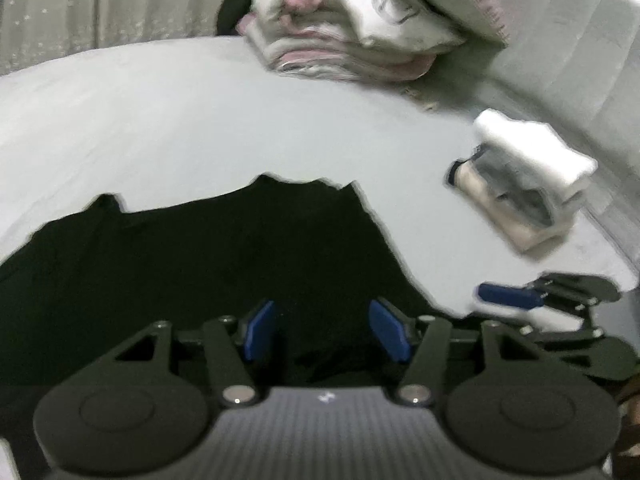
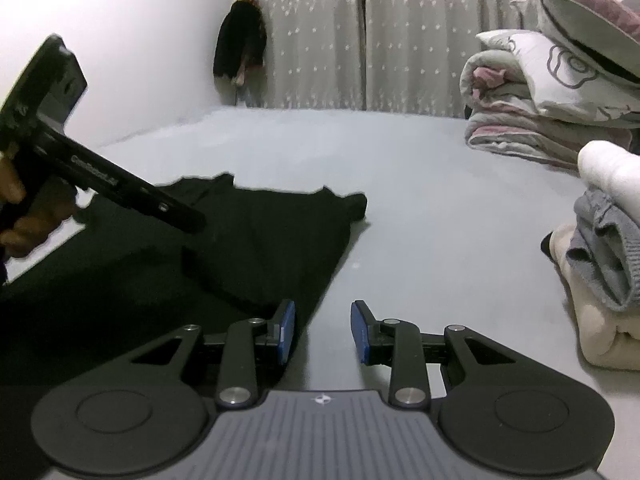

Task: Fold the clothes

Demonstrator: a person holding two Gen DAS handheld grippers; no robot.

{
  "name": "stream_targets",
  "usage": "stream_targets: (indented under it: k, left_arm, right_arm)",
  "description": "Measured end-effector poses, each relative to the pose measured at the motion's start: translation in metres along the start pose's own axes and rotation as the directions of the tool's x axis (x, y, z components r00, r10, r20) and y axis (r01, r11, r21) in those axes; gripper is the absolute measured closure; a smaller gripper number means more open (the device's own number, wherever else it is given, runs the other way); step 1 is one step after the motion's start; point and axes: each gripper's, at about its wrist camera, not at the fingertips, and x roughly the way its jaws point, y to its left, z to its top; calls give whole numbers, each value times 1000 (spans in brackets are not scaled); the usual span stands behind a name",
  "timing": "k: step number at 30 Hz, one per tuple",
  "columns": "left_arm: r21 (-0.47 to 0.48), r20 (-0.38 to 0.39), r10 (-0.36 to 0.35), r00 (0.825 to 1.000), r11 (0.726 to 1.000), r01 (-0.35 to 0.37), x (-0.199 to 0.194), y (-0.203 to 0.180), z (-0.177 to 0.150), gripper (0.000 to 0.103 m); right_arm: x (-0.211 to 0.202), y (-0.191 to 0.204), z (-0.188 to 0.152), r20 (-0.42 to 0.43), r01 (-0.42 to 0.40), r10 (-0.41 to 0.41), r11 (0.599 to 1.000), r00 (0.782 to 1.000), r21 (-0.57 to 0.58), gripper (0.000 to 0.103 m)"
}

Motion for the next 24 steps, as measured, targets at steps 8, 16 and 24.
stream_targets:
  k: [8,16,24]
  left_arm:
    - [40,-114,3,994,999,2,41,-11,-9,51]
    - [4,-97,117,988,993,-117,26,-33,-22,28]
    - [-157,-77,129,989,978,-140,-28,-33,-62,28]
  right_arm:
    - [18,-2,-5,-85,10,-8,1000,996,24,72]
    - [18,-36,-11,-72,-137,157,964,985,229,55]
    - [1,-51,-25,-48,-186,232,870,971,456,53]
